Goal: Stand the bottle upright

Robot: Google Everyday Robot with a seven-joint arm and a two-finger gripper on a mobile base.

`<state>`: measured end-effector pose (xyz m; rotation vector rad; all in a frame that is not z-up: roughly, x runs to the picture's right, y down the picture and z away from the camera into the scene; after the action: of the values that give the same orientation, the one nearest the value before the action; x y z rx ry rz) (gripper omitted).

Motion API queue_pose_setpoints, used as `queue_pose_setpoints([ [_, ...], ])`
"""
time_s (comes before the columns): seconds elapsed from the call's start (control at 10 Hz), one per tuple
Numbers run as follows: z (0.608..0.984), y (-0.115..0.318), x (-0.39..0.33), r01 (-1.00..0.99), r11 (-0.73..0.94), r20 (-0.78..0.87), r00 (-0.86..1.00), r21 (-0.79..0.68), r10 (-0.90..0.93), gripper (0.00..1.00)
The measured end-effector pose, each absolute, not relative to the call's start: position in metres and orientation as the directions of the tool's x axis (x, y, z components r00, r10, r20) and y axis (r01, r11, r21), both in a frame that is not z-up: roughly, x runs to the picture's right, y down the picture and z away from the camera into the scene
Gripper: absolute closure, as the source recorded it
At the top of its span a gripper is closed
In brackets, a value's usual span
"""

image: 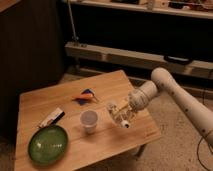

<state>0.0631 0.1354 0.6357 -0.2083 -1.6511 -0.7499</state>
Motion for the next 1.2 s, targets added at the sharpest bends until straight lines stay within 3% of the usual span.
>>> queue_pose_setpoints([
  [0.5,0.612,0.151,0.062,0.442,0.859,0.965,-0.158,0.259,-0.21,1.0],
  [1.2,0.625,0.153,0.063,0.368,0.895,0.965,-0.156,0.254,-0.21,1.0],
])
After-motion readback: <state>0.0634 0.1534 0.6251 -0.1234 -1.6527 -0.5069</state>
